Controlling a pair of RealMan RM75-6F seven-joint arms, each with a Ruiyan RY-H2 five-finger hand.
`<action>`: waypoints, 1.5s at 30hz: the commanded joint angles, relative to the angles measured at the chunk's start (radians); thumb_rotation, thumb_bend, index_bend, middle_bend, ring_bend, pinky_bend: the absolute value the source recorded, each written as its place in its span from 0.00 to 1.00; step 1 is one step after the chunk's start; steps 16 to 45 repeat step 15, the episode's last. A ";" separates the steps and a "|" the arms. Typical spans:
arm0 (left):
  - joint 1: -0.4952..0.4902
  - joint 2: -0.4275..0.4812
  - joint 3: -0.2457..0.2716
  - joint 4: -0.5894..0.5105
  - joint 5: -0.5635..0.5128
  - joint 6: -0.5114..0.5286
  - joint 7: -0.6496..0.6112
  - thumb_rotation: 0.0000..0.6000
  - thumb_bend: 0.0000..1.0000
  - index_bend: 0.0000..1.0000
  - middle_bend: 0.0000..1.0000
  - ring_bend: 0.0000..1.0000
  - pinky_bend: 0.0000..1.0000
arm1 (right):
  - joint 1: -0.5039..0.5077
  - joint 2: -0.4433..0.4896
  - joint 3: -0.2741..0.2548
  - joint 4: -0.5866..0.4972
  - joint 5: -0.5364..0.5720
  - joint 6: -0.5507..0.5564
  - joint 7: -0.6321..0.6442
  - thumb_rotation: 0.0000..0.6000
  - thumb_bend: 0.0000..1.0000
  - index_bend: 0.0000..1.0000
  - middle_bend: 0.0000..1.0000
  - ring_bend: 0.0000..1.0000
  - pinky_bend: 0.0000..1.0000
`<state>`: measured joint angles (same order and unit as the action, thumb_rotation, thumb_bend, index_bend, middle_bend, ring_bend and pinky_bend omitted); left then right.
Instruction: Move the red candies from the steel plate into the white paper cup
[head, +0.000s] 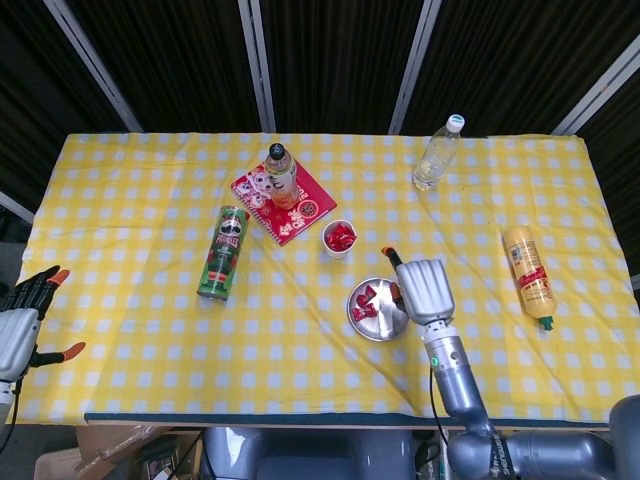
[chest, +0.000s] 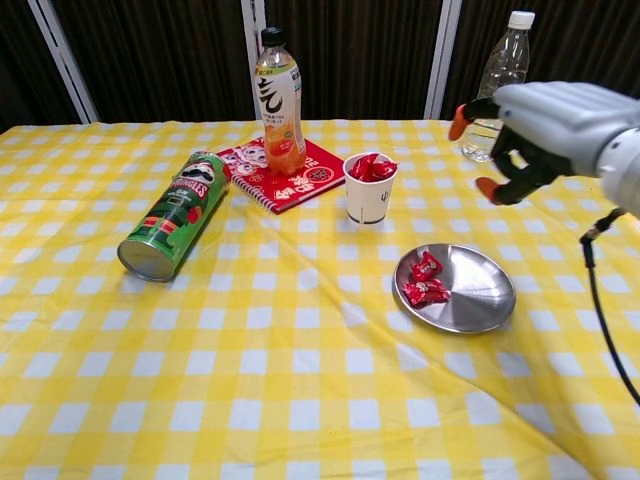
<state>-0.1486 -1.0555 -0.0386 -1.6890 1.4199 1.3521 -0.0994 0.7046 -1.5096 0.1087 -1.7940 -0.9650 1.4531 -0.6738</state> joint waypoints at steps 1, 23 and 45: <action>0.005 0.000 0.005 0.010 0.013 0.009 -0.005 1.00 0.03 0.00 0.00 0.00 0.00 | -0.109 0.123 -0.087 -0.068 -0.120 0.110 0.047 1.00 0.49 0.27 0.78 0.79 0.83; 0.027 -0.009 0.023 0.039 0.055 0.057 0.064 1.00 0.03 0.00 0.00 0.00 0.00 | -0.405 0.353 -0.289 -0.002 -0.285 0.254 0.302 1.00 0.42 0.00 0.00 0.00 0.09; 0.027 -0.009 0.023 0.039 0.055 0.057 0.064 1.00 0.03 0.00 0.00 0.00 0.00 | -0.405 0.353 -0.289 -0.002 -0.285 0.254 0.302 1.00 0.42 0.00 0.00 0.00 0.09</action>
